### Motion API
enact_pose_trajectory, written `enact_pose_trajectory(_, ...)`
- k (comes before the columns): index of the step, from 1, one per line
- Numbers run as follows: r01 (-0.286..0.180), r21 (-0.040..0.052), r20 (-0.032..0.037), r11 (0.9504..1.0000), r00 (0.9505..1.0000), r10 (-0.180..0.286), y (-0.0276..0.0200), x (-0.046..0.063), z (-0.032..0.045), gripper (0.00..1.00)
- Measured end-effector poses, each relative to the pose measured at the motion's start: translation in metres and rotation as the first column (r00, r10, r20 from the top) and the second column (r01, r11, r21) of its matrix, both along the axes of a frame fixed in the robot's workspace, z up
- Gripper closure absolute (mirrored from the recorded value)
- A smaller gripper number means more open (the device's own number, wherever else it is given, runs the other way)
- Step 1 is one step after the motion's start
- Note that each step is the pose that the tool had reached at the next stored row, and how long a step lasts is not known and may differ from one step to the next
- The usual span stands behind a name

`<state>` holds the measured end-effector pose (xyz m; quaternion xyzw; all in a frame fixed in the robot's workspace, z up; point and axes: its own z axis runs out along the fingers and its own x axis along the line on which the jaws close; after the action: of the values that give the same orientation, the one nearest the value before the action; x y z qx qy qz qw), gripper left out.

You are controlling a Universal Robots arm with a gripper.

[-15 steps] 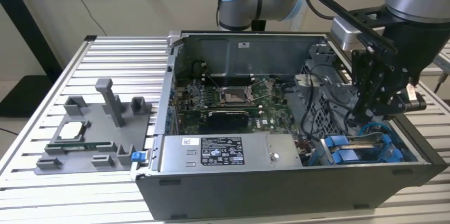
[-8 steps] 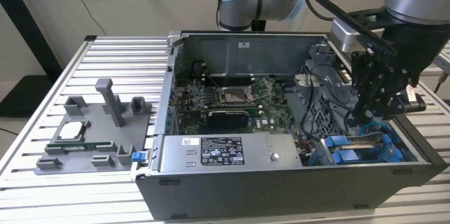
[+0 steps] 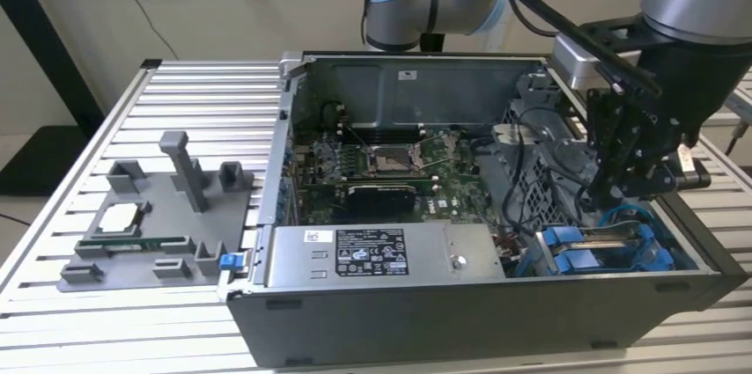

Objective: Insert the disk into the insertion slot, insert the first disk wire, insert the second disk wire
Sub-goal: 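Insert the first disk wire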

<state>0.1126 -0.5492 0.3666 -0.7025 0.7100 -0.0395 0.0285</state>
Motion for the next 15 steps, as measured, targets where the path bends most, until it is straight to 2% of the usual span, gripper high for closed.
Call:
enact_pose_trajectory(8, 0.000, -0.0020, 0.0000, 1.0000, 1.0000, 0.000, 0.0000, 0.0002, -0.0011, 1.00)
enact_pose_trajectory(15, 0.000, -0.0121, -0.0001, 0.9999, 1.0000, 0.000, 0.0000, 0.0003, -0.0025, 1.00)
